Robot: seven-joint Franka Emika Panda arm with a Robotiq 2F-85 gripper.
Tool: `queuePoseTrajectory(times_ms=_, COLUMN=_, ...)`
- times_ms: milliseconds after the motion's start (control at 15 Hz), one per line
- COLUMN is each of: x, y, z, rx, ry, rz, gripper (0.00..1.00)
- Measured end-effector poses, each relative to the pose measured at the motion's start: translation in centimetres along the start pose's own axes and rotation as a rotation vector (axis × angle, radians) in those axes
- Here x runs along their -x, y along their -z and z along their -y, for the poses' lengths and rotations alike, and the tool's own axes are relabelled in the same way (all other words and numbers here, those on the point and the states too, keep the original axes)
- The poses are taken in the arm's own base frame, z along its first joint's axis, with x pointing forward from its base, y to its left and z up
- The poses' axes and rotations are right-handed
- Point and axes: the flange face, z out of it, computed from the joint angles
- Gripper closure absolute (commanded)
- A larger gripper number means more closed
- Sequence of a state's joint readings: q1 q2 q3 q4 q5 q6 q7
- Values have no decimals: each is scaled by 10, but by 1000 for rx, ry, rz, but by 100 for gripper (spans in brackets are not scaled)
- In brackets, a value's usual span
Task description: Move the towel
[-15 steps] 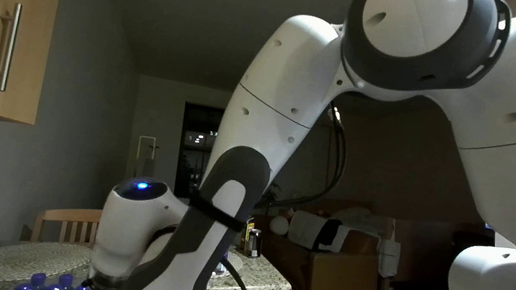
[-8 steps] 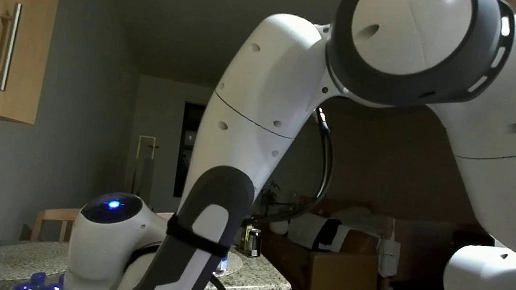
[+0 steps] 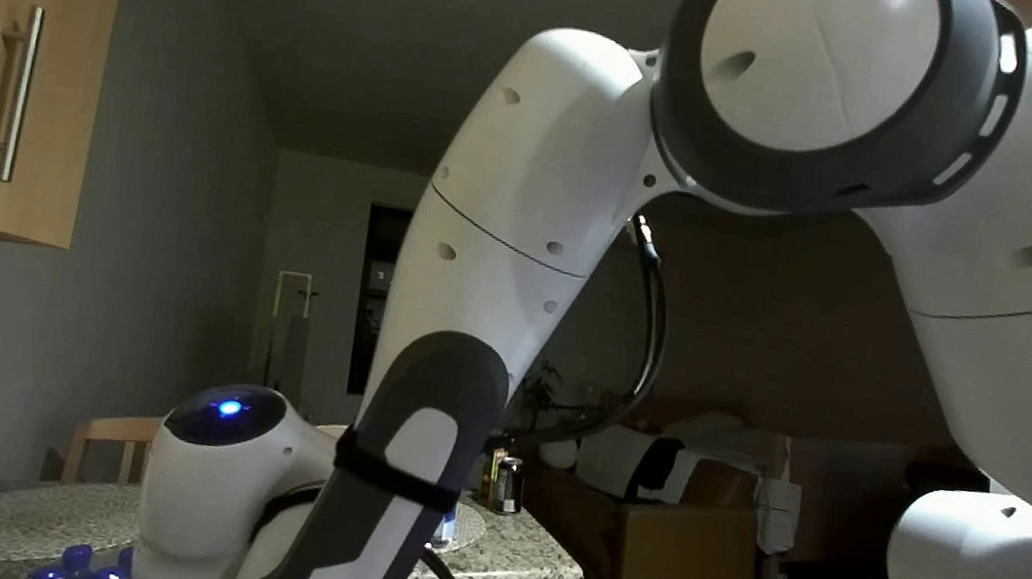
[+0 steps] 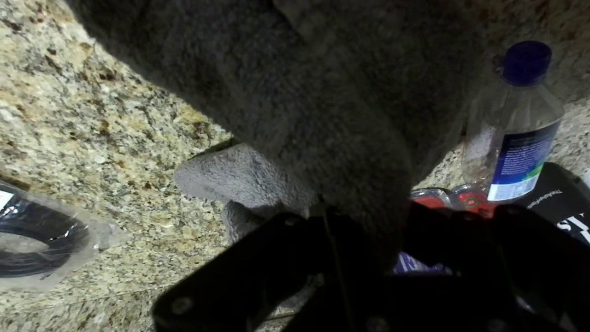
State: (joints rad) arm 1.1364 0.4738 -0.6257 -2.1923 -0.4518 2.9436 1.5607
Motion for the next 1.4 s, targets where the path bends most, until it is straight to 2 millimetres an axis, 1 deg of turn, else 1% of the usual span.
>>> queuePoseTrajectory(times_ms=67, x=-3, y=0, z=-1, rx=4, ry=-3, rz=-3, gripper=46)
queuePoseTrajectory(times_ms=200, x=-9, y=-2, z=-3, rx=18, ry=-13, rz=-8, gripper=35)
queuePoseTrajectory(times_ms=400, x=-16, y=-5, z=-10, rx=72, ry=-28, rz=1, gripper=15)
queuePoseTrajectory(times_ms=533, x=-21, y=-3, z=-13, rx=97, ry=-39, rz=5, gripper=2)
queuePoseTrajectory(times_ms=733, x=-34, y=8, z=-16, rx=123, ry=-56, rz=16, gripper=0)
queuePoseTrajectory(times_ms=933, x=-43, y=26, z=-20, rx=152, ry=-43, rz=58, gripper=0)
queuePoseTrajectory(times_ms=1067, x=-46, y=41, z=-25, rx=177, ry=-21, rz=95, gripper=0)
queuePoseTrajectory(times_ms=1400, x=-45, y=77, z=-43, rx=220, ry=89, rz=213, gripper=0)
